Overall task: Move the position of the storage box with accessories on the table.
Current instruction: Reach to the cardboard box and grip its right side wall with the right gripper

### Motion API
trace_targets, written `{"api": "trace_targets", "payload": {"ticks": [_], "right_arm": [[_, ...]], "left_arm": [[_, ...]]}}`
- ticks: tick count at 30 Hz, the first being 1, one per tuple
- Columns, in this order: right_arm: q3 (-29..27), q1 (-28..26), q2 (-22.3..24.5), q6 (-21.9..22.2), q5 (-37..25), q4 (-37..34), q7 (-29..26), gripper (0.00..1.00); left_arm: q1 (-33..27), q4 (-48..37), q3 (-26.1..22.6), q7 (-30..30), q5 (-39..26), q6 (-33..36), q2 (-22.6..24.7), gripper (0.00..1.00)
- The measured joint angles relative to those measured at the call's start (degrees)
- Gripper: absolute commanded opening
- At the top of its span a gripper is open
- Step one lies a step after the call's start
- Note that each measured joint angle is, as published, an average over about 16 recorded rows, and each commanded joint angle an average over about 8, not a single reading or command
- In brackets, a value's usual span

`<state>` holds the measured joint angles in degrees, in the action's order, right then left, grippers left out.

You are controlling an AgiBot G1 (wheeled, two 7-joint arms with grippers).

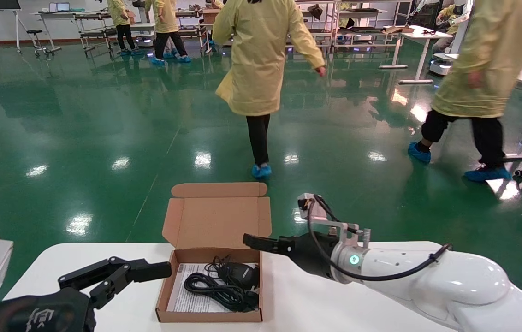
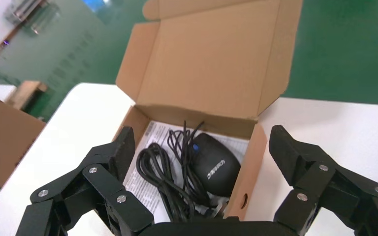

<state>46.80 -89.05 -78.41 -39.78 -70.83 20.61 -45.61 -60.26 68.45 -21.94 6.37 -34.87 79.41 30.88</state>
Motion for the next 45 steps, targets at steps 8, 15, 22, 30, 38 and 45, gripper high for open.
{"api": "trace_targets", "payload": {"ticks": [8, 15, 22, 30, 38, 45], "right_arm": [[8.6, 0.9, 0.0, 4.8, -2.0, 4.5, -9.0, 1.00], [14.6, 1.8, 0.0, 8.9, -2.5, 7.0, -14.9, 1.00], [19.2, 2.5, 0.1, 12.1, -2.0, 8.6, -18.8, 1.00], [23.1, 3.0, 0.2, 14.4, -1.1, 9.4, -21.7, 1.00], [25.7, 3.3, 0.3, 16.1, 0.0, 9.3, -23.2, 0.86], [27.2, 3.6, 0.4, 17.2, 1.1, 9.1, -23.7, 0.13]], "left_arm": [[0.0, 0.0, 0.0, 0.0, 0.0, 0.0, 0.0, 1.00], [0.0, 0.0, 0.0, 0.0, 0.0, 0.0, 0.0, 1.00], [0.0, 0.0, 0.0, 0.0, 0.0, 0.0, 0.0, 1.00], [0.0, 0.0, 0.0, 0.0, 0.0, 0.0, 0.0, 1.00], [0.0, 0.0, 0.0, 0.0, 0.0, 0.0, 0.0, 1.00], [0.0, 0.0, 0.0, 0.0, 0.0, 0.0, 0.0, 1.00]]}}
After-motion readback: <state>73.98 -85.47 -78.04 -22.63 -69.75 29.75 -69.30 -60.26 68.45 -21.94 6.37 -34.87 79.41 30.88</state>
